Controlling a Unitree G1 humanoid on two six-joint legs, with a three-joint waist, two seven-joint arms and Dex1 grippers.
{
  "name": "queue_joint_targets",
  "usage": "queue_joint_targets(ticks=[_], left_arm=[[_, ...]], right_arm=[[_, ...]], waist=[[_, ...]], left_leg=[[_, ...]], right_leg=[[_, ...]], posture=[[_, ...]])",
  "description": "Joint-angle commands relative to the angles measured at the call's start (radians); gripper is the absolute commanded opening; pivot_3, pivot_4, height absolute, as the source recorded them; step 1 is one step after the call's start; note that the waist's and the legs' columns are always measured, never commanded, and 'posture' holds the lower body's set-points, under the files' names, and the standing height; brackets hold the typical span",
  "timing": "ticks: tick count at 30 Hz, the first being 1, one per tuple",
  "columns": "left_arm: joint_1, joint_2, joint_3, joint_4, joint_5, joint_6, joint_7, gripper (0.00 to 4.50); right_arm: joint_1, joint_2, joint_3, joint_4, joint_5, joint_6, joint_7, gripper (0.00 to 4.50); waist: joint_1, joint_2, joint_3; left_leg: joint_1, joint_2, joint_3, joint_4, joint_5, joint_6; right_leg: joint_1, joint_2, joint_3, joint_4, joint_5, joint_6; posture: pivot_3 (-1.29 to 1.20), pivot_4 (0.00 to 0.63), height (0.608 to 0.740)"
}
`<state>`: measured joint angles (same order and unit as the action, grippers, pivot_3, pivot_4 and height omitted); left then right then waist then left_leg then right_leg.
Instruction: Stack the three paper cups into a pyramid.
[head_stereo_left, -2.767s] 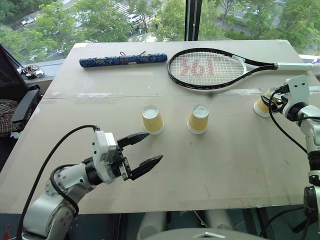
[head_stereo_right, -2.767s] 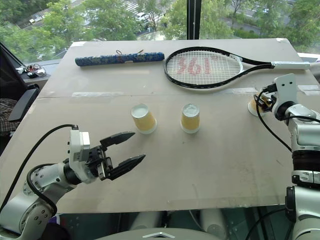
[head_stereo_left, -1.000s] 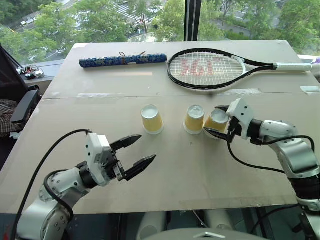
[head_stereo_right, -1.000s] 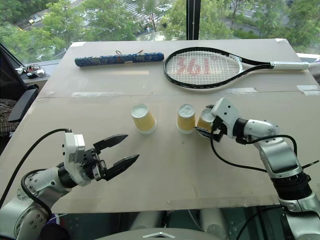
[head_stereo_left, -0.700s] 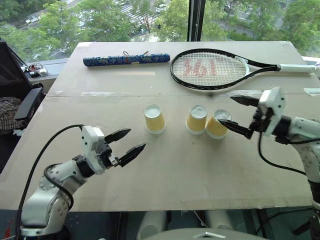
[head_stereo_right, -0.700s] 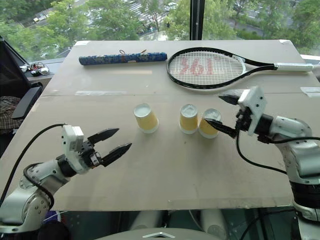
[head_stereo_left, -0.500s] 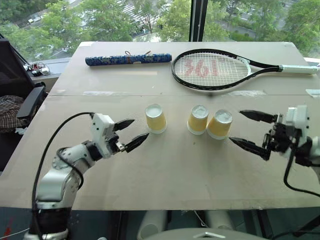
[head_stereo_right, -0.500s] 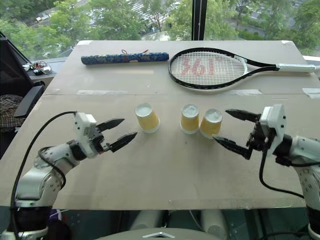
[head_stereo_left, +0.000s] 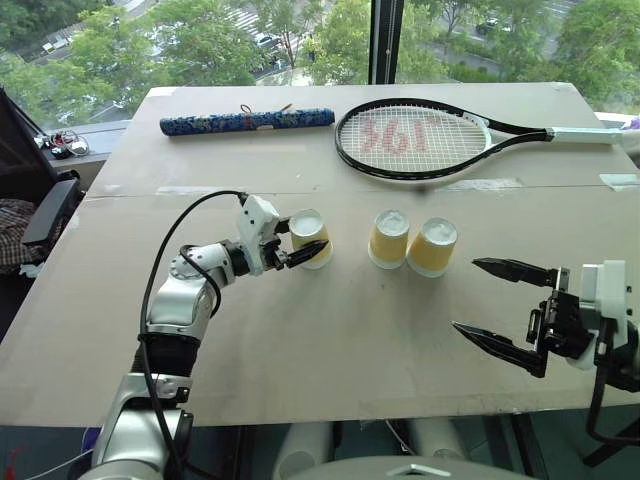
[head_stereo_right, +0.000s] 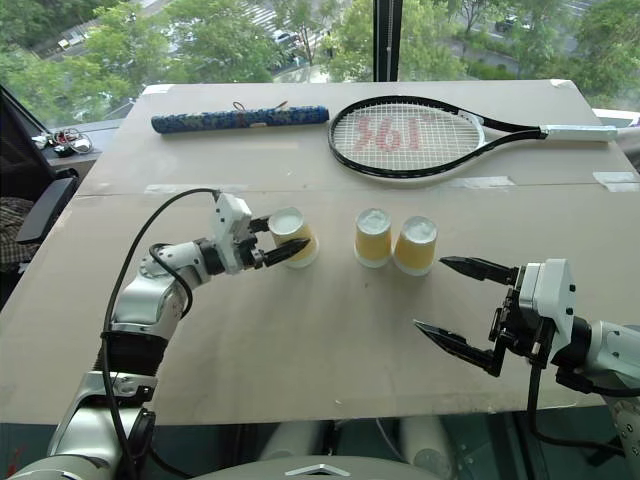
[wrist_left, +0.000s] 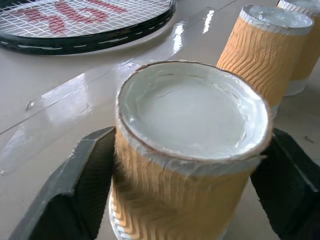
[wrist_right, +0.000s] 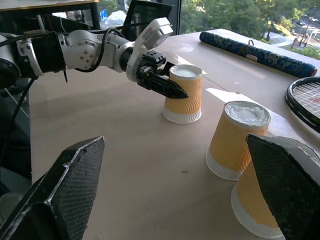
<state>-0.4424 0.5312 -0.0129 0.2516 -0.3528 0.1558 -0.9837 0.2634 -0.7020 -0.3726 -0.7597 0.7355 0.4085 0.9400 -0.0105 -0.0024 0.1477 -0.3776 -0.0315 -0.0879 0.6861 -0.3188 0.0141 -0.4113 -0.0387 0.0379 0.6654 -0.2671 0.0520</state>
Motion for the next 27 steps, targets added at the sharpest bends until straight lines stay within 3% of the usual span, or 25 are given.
queue_joint_targets(ticks=[1,5,9,16,27], left_arm=[[-0.022,-0.017,0.015,0.007,-0.019,-0.035,-0.043,2.55],[-0.055,-0.024,0.044,-0.073,-0.112,0.050,-0.094,2.55],[-0.214,-0.044,0.036,-0.138,-0.199,0.222,-0.078,2.55],[-0.474,-0.130,-0.068,-0.059,-0.174,0.394,-0.075,2.55],[-0.588,-0.297,-0.203,0.181,-0.008,0.275,-0.113,2.55]], right_arm=[[0.022,0.007,-0.037,-0.050,0.012,-0.030,-0.030,4.50],[0.046,0.016,-0.049,-0.060,0.008,-0.047,-0.062,4.50],[0.059,0.039,-0.079,-0.048,-0.001,-0.068,-0.107,4.50],[0.122,0.062,-0.174,0.013,-0.014,-0.107,-0.118,4.50],[0.286,0.101,-0.292,0.086,-0.041,-0.177,-0.071,4.50]], waist=[[0.001,0.000,0.000],[0.001,-0.001,0.000],[0.011,-0.002,0.000],[0.020,-0.002,0.000],[0.001,-0.003,0.000]], left_leg=[[0.000,0.000,0.000,0.000,0.000,0.000],[0.000,0.000,-0.001,0.001,0.000,0.000],[-0.002,0.000,-0.002,0.003,0.000,0.000],[-0.001,-0.002,0.000,0.004,0.000,0.000],[0.001,-0.002,0.002,0.004,0.000,0.000]], right_leg=[[0.000,0.000,0.000,0.000,0.000,0.000],[0.000,0.000,0.000,0.001,0.000,0.000],[0.000,0.000,-0.002,0.001,0.000,0.000],[0.001,0.004,-0.001,0.003,0.000,0.001],[0.000,0.005,0.003,0.007,0.000,0.001]], posture=[[0.00,0.150,0.740],[0.00,0.150,0.740],[0.00,0.150,0.740],[0.00,0.150,0.740],[0.00,0.150,0.740]])
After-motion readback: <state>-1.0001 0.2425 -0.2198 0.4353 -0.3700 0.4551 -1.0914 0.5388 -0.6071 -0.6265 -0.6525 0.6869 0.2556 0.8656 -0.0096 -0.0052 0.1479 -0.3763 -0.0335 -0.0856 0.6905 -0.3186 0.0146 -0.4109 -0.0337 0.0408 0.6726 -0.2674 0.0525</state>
